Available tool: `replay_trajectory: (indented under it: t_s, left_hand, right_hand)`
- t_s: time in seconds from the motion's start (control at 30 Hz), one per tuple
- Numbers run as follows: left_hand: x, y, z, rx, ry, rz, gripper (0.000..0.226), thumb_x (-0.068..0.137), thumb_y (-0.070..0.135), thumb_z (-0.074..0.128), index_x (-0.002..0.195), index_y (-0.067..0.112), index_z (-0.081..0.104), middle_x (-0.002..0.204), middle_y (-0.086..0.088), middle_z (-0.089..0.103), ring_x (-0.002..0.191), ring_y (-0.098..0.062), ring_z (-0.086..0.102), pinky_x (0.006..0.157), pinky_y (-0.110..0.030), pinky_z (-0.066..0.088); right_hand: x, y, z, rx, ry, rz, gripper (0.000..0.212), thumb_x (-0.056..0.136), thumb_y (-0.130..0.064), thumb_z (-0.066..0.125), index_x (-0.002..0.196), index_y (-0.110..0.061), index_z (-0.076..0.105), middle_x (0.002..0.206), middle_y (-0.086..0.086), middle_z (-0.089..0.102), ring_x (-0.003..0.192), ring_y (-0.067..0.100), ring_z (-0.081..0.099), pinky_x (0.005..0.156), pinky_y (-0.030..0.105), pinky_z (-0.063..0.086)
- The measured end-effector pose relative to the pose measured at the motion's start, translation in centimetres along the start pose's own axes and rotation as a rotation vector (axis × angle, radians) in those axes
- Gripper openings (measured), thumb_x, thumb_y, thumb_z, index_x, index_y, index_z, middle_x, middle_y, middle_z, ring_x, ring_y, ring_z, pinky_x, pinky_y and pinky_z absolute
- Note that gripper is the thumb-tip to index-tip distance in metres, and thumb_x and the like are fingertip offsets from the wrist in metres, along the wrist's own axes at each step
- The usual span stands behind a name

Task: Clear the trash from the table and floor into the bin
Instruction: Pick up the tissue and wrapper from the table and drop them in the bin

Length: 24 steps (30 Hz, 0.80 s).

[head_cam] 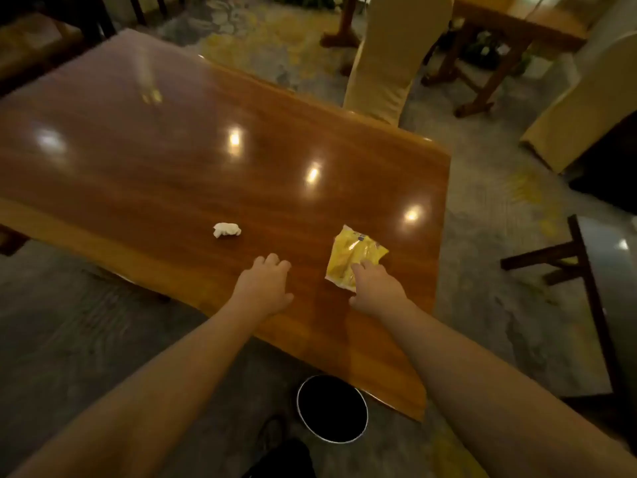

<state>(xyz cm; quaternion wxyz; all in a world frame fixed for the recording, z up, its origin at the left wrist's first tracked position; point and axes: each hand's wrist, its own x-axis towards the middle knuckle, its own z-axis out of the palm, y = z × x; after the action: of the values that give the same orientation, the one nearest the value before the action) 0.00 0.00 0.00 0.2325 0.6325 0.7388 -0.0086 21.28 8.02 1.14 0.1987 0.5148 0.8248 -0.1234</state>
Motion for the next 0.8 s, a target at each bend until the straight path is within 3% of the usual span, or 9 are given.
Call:
replay_trajectory:
  t_s: [0.17, 0.27, 0.37, 0.47, 0.57, 0.67, 0.8]
  left_hand:
    - [3.3, -2.2, 3.0, 0.047, -0.225, -0.081, 0.096, 0.079, 0.053, 0.071, 0.153, 0.03, 0.014, 0.163, -0.008, 0.006, 0.147, -0.038, 0.002, 0.108, -0.059, 0.031]
    - [4.2, -3.3, 4.7, 0.048, -0.272, -0.081, 0.099, 0.079, 0.052, 0.071, 0.153, 0.031, 0.009, 0.164, -0.007, -0.002, 0.146, -0.04, -0.004, 0.109, -0.063, 0.03]
    - [4.6, -3.5, 5.6, 0.051, -0.26, -0.071, 0.1, 0.079, 0.052, 0.072, 0.153, 0.031, 0.008, 0.164, -0.007, -0.002, 0.146, -0.041, -0.005, 0.108, -0.065, 0.028]
    - [4.6, -3.8, 5.9, 0.084, -0.232, -0.051, 0.101, 0.077, 0.056, 0.071, 0.153, 0.031, 0.009, 0.164, -0.007, 0.001, 0.146, -0.04, -0.002, 0.107, -0.061, 0.032]
    - [4.2, -4.3, 5.8, 0.093, -0.193, -0.022, 0.093, 0.079, 0.059, 0.067, 0.152, 0.032, 0.017, 0.163, -0.006, 0.007, 0.147, -0.038, 0.004, 0.106, -0.057, 0.034]
    - [3.6, -5.3, 5.1, 0.011, -0.136, -0.024, 0.075, 0.083, 0.053, 0.067, 0.145, 0.03, 0.033, 0.157, -0.004, 0.027, 0.143, -0.031, 0.023, 0.102, -0.051, 0.04]
    - [3.3, -8.0, 3.0, -0.017, 0.052, -0.03, 0.049, 0.087, 0.044, 0.065, 0.13, 0.026, 0.049, 0.13, -0.001, 0.053, 0.115, -0.021, 0.051, 0.082, -0.036, 0.05]
  right_hand:
    - [3.6, -0.9, 2.5, -0.222, -0.017, 0.022, 0.092, 0.085, -0.016, 0.073, 0.155, -0.018, 0.013, 0.164, 0.012, 0.008, 0.148, 0.041, 0.01, 0.108, 0.055, 0.038]
    - [5.0, -1.4, 3.7, -0.248, 0.008, 0.061, 0.08, 0.091, -0.018, 0.066, 0.154, -0.012, 0.017, 0.161, 0.016, 0.018, 0.144, 0.042, 0.023, 0.106, 0.053, 0.042]
    - [5.5, -1.5, 4.5, -0.257, 0.051, 0.053, 0.052, 0.093, -0.017, 0.061, 0.141, -0.011, 0.041, 0.143, 0.015, 0.047, 0.125, 0.034, 0.05, 0.091, 0.043, 0.054]
    - [5.5, -2.1, 4.6, -0.219, 0.085, 0.03, 0.027, 0.094, -0.016, 0.057, 0.121, -0.015, 0.056, 0.114, 0.007, 0.064, 0.099, 0.025, 0.062, 0.074, 0.034, 0.055]
    - [5.0, -2.9, 4.3, -0.162, 0.093, 0.022, 0.011, 0.096, -0.02, 0.051, 0.103, -0.019, 0.059, 0.089, -0.001, 0.061, 0.075, 0.017, 0.057, 0.063, 0.03, 0.049]
    - [4.3, -3.9, 3.9, -0.099, 0.128, -0.024, 0.012, 0.098, -0.024, 0.046, 0.1, -0.02, 0.057, 0.084, -0.004, 0.057, 0.072, 0.017, 0.052, 0.064, 0.032, 0.045]
    - [3.5, -6.1, 2.7, 0.0, 0.187, -0.075, 0.013, 0.097, -0.025, 0.046, 0.097, -0.021, 0.058, 0.086, -0.004, 0.061, 0.073, 0.016, 0.054, 0.064, 0.033, 0.05]
